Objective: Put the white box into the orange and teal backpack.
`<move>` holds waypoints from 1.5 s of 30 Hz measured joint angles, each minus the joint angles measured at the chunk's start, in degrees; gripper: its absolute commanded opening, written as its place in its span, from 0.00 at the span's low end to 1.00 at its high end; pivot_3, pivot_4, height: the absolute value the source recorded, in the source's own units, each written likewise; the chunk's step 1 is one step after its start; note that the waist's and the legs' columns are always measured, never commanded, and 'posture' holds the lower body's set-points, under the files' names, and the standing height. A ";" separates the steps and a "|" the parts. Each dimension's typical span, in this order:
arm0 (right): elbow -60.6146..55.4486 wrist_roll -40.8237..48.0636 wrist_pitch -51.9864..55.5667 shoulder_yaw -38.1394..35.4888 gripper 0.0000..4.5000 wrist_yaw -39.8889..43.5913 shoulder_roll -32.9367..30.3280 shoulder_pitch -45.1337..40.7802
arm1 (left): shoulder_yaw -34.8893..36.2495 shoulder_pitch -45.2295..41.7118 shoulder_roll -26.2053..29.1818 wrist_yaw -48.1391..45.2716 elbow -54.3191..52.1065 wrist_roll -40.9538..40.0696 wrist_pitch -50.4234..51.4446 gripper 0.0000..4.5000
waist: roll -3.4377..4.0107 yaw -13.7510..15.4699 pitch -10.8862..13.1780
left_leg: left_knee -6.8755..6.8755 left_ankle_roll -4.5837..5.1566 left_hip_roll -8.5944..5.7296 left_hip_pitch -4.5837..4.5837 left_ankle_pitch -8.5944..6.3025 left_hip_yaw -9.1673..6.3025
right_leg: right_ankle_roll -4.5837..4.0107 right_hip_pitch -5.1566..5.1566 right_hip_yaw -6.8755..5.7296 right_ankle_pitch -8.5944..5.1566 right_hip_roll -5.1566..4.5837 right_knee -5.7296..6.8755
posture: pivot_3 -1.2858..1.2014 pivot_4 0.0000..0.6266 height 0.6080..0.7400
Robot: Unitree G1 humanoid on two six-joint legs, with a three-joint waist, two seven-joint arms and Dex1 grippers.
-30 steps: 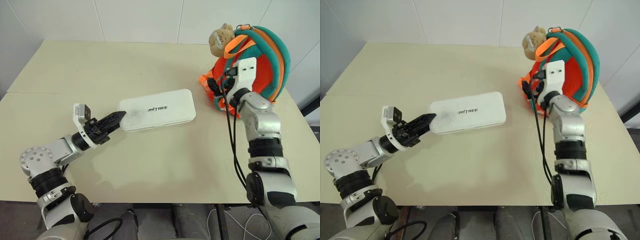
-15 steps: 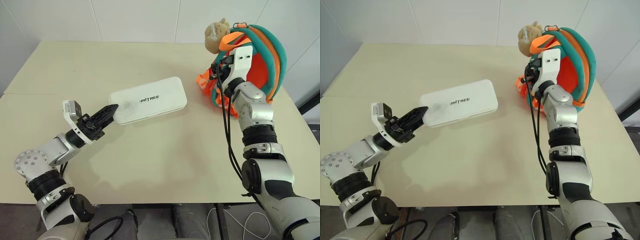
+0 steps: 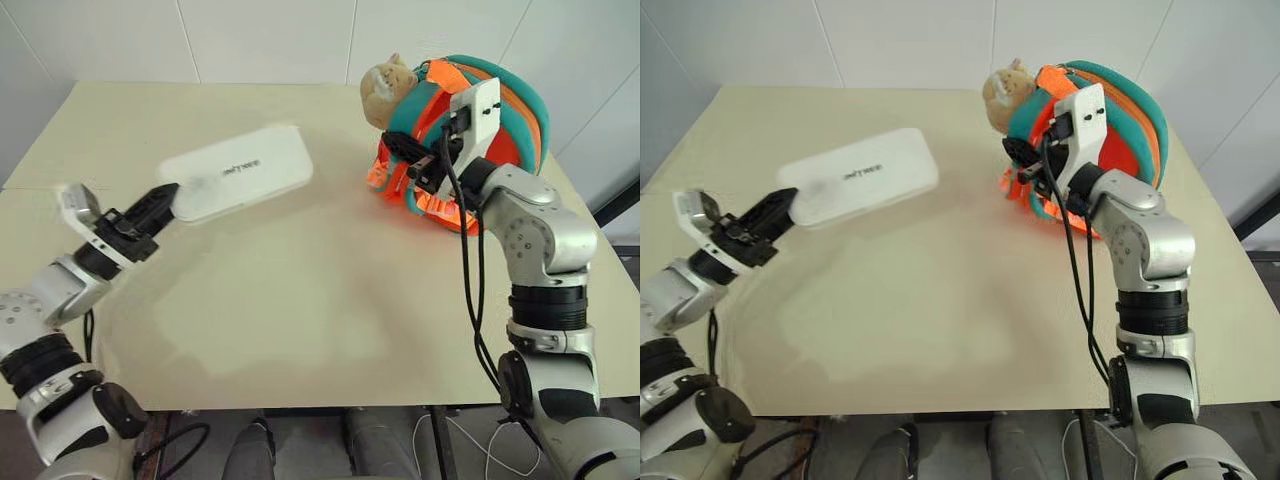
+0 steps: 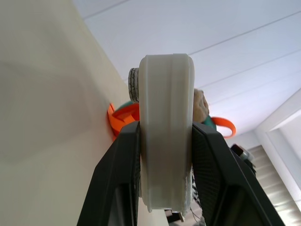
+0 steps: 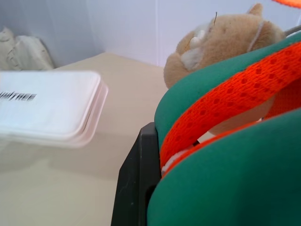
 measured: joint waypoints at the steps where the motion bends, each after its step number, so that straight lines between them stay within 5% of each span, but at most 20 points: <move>1: -1.01 0.88 0.95 0.03 0.00 0.48 -0.21 0.34 | -0.07 -0.03 0.87 -0.49 0.50 0.01 -0.54 0.27 | 0.00 0.02 0.00 | -0.02 0.00 0.00 -0.01 0.00 0.00 | 0.00 0.00 0.00 0.00 0.00 -0.02 | 0.52 0.24 1.00; 9: -14.97 15.84 11.91 -0.33 0.00 5.97 -2.94 0.92 | -3.33 -1.38 7.04 -5.77 7.39 2.49 -4.60 0.27 | 0.02 0.10 0.01 | 0.03 -0.07 0.02 -0.80 0.05 -0.03 | -0.04 -0.91 -0.02 -0.02 -0.01 0.25 | 0.52 0.24 1.00; 21: -23.28 32.82 18.21 -0.16 0.00 8.99 -8.73 0.08 | -8.29 -3.30 7.72 -11.89 11.91 6.84 -6.96 0.27 | 0.02 1.04 0.01 | 0.06 -0.06 0.01 -0.81 0.08 -0.04 | -0.10 -0.95 -0.08 -0.05 -0.03 0.33 | 0.52 0.24 1.00; 30: -28.03 28.61 12.87 4.19 0.00 19.27 -17.68 8.72 | -9.75 -3.37 9.14 -16.71 12.76 9.45 -9.06 0.27 | 0.01 1.73 0.01 | 0.13 -0.05 0.01 -0.81 0.07 -0.03 | -0.11 -0.92 -0.12 -0.06 -0.02 0.31 | 0.52 0.24 1.00; 45: -23.66 20.84 -1.33 4.26 0.00 25.24 -17.62 17.97 | -12.68 4.70 12.91 -40.19 1.48 11.84 -22.35 0.27 | 0.01 1.81 0.01 | 0.25 -0.01 0.01 -0.77 0.10 -0.05 | -0.12 -0.84 -0.15 -0.06 -0.01 0.43 | 0.52 0.24 1.00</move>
